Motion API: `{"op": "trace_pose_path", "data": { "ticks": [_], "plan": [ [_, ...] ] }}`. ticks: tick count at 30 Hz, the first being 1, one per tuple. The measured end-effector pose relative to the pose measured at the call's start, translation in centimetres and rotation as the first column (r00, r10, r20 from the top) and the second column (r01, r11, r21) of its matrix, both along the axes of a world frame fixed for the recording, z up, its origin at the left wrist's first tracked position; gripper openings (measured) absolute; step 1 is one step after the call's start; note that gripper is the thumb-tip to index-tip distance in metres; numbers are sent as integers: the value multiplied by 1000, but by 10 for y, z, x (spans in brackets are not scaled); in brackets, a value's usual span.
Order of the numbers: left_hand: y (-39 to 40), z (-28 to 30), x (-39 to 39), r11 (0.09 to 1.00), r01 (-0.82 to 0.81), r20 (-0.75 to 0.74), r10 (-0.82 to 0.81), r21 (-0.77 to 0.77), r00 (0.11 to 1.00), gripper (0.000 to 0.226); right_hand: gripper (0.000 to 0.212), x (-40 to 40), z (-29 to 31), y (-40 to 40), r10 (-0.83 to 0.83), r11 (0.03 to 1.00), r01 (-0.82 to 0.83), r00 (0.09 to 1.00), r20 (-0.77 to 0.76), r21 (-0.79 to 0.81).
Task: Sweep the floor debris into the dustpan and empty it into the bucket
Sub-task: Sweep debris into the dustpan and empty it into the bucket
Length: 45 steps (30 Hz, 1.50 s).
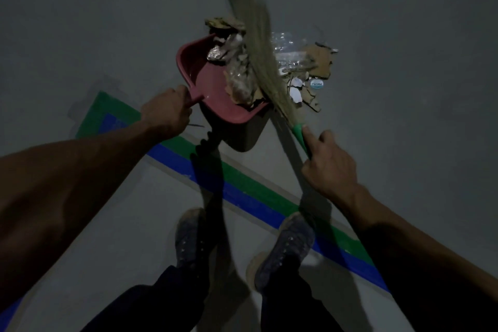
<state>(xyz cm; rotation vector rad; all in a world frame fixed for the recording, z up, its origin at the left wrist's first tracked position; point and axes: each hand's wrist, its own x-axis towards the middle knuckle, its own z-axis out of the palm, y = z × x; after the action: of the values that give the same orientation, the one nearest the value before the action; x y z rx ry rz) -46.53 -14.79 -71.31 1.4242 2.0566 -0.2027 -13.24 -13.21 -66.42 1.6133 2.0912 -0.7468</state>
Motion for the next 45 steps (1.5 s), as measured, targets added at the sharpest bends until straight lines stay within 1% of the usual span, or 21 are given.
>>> {"op": "trace_pose_path", "data": {
  "ticks": [2, 4, 8, 12, 14, 17, 19, 21, 26, 30, 33, 36, 39, 41, 43, 45],
  "plan": [
    [-3, 0, 2, 1000, -2, 0, 2, 0, 1000, 21, 71, -2, 5, -14, 12, 1000, -12, 1000, -21, -15],
    [-6, 1, 6, 1000, -7, -12, 7, 0, 1000, 17, 71, 2, 11, -24, -24, 1000, 23, 998, -55, -11],
    [-14, 9, 11, 1000, -15, -32, 14, -5, 999, 13, 74, 22, 22, -25, -182, 982, 187, 979, -96, 37],
    [-25, 20, 7, 999, 2, -29, -3, -33, 1000, 14, 75, 49, 28, -8, -360, 923, 370, 927, -100, 105],
    [-31, 25, 8, 999, 7, -22, -8, -48, 1000, 14, 76, 63, 29, 4, -439, 890, 445, 895, -76, 103],
    [-38, 28, 14, 998, 18, -20, -19, -63, 1000, 13, 78, 77, 24, 18, -546, 836, 547, 837, -29, 44],
    [-40, 26, 19, 999, 24, -12, -25, -43, 1000, 14, 78, 77, 20, 19, -542, 840, 542, 840, -7, -3],
    [-38, 22, 24, 999, 22, 3, -22, -31, 1000, 14, 77, 70, 16, 14, -482, 875, 482, 876, 8, -32],
    [-25, 11, 43, 999, 31, 0, -31, -13, 1000, 19, 76, 46, 10, -23, -405, 911, 400, 914, -25, -104],
    [-18, 6, 50, 999, 11, -20, -12, -43, 1000, 23, 76, 33, 10, -56, -347, 928, 341, 938, -11, -149],
    [-19, 6, 50, 998, 12, -31, -14, -62, 999, 22, 76, 31, 17, -72, -316, 935, 305, 948, -34, -179],
    [-25, 9, 49, 998, 16, -27, -17, -58, 999, 26, 75, 39, 29, -76, -355, 926, 344, 933, -50, -158],
    [-35, 12, 46, 999, 18, -30, -20, -51, 999, 29, 75, 48, 40, -66, -426, 903, 413, 898, -114, -119],
    [-44, 12, 43, 999, 9, -45, -11, -51, 999, 28, 75, 49, 42, -52, -447, 894, 439, 888, -107, -96],
    [-52, 13, 42, 998, -15, -62, 11, -56, 998, 28, 76, 44, 41, -38, -463, 885, 453, 882, -89, -107],
    [-58, 14, 41, 997, -26, -66, 22, -66, 998, 29, 77, 32, 41, -35, -443, 890, 428, 894, -72, -157]
  ]
}}
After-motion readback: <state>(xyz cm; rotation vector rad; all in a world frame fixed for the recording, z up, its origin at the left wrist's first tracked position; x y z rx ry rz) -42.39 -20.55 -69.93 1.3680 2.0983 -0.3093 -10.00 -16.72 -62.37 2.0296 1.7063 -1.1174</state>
